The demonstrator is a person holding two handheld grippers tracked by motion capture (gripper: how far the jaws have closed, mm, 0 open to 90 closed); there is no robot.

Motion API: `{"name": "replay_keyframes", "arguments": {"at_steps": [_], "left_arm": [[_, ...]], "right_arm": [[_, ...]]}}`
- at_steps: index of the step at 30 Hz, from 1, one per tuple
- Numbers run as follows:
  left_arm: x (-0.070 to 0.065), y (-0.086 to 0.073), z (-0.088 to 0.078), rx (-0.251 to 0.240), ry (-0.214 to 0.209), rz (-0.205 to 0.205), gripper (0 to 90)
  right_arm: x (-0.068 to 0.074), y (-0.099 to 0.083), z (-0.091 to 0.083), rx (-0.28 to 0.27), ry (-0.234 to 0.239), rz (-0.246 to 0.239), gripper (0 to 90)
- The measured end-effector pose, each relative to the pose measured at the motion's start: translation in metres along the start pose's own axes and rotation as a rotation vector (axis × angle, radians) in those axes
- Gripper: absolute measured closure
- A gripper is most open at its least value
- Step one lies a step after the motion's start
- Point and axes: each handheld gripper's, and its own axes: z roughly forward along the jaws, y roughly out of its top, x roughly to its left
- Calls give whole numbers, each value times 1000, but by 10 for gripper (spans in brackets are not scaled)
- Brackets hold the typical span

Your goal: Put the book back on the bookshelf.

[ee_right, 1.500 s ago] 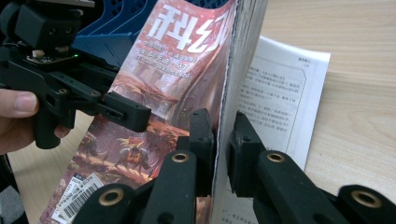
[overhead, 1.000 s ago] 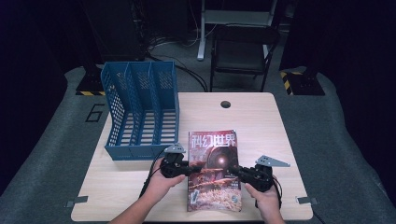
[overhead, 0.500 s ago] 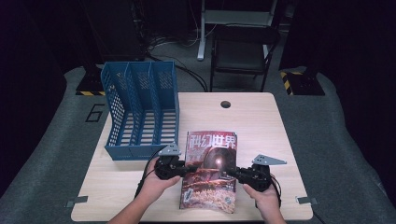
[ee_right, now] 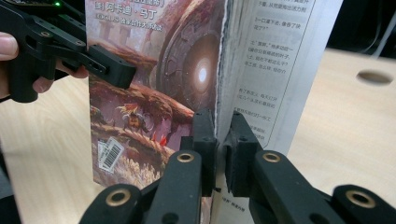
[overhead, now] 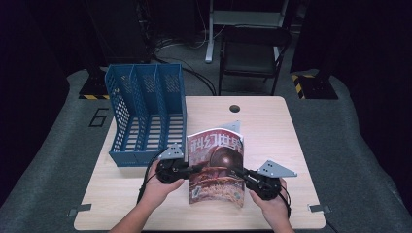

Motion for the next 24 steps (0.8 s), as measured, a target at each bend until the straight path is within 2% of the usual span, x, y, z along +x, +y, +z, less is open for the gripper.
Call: {"name": "replay_keyframes", "arguments": {"at_steps": [2, 7, 9, 12, 17, 19, 20, 21, 23, 24], "left_arm": [[-2, 2, -2, -11, 5, 17, 829], [-6, 3, -5, -42, 39, 59, 834], [-5, 0, -3, -38, 33, 46, 834], [-4, -2, -2, -23, 25, 44, 834], [-6, -5, 0, -39, 32, 44, 834], [-6, -5, -1, -33, 14, 30, 834], [-6, -5, -1, -34, 9, 22, 834], [-6, -6, 0, -45, 15, 27, 834], [-6, -6, -1, -34, 4, 35, 834], [-7, -6, -1, -39, 7, 33, 834]], "right_arm": [[3, 3, -3, -15, -13, -27, 850], [5, 5, -5, -53, -24, -56, 851], [4, 4, -3, -53, -18, -55, 850], [3, 1, -2, -33, -17, -33, 848], [1, -2, -2, -41, -16, -29, 846], [-2, -4, -2, -46, -5, -29, 839], [-2, -5, -3, -38, 1, -15, 832], [-3, -6, -3, -42, 2, -14, 822], [-5, -7, -4, -40, 4, -8, 808], [-6, -9, -5, -35, 0, 17, 775]]}}
